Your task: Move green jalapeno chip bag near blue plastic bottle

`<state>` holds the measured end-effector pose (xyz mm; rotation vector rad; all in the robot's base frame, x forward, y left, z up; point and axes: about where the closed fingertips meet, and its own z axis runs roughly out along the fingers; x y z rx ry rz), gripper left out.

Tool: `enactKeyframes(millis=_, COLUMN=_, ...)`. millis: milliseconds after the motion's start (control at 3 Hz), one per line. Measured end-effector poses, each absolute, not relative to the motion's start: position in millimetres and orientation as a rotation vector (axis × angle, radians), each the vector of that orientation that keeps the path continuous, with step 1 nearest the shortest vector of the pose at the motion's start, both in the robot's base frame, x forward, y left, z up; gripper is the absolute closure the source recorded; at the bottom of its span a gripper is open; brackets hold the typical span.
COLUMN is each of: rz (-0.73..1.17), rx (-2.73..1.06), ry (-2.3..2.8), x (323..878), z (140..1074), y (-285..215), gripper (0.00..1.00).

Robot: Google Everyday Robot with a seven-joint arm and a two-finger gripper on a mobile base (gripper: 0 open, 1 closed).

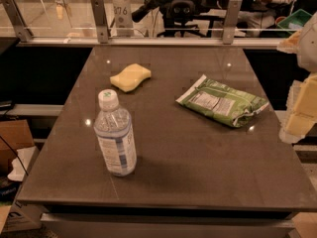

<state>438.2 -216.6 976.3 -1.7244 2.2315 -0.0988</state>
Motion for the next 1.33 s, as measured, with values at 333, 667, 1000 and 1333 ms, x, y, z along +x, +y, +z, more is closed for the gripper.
enactKeyframes(millis=333, rz=-0.099, rx=-1.724, ry=2.231, x=438, z=976, y=-217, gripper=0.00)
enactKeyframes(millis=667, rz=-0.086, rx=-1.668, ry=2.258, x=457, z=969, y=-216, gripper=0.00)
enactKeyframes(millis=1000, rz=-0.081, rx=-1.601, ry=2.280, x=487, z=955, y=-217, gripper=0.00)
enactKeyframes(millis=1333, rz=-0.051, rx=-1.539, ry=2.284, x=517, z=937, y=-216, gripper=0.00)
